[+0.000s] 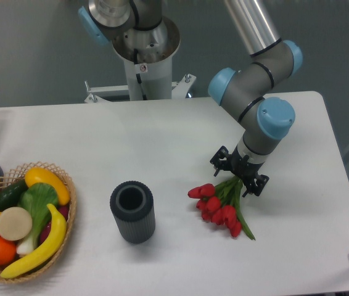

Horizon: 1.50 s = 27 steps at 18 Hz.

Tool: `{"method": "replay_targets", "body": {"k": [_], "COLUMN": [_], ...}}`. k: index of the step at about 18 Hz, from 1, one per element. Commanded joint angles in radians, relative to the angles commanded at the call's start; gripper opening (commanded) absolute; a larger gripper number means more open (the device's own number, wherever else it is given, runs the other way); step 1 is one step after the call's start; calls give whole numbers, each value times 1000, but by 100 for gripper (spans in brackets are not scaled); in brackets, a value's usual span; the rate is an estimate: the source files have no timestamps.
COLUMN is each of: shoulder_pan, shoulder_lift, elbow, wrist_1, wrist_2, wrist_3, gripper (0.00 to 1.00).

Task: Pick up the flowers from the table
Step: 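Lower the gripper around the tulip stems and close it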

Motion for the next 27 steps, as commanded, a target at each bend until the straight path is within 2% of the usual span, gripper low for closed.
{"method": "replay_targets", "body": {"k": [14,15,20,27], "shoulder_pan": [0,0,-2,-2], "shoulder_lift": [-14,-15,-14,-9], "elbow": [-9,-9,-9,0], "wrist_1": [14,14,14,12], "wrist_2": [2,2,2,0], "wrist_3": [-5,-5,-5,-29], "gripper": [100,98,72,54]}}
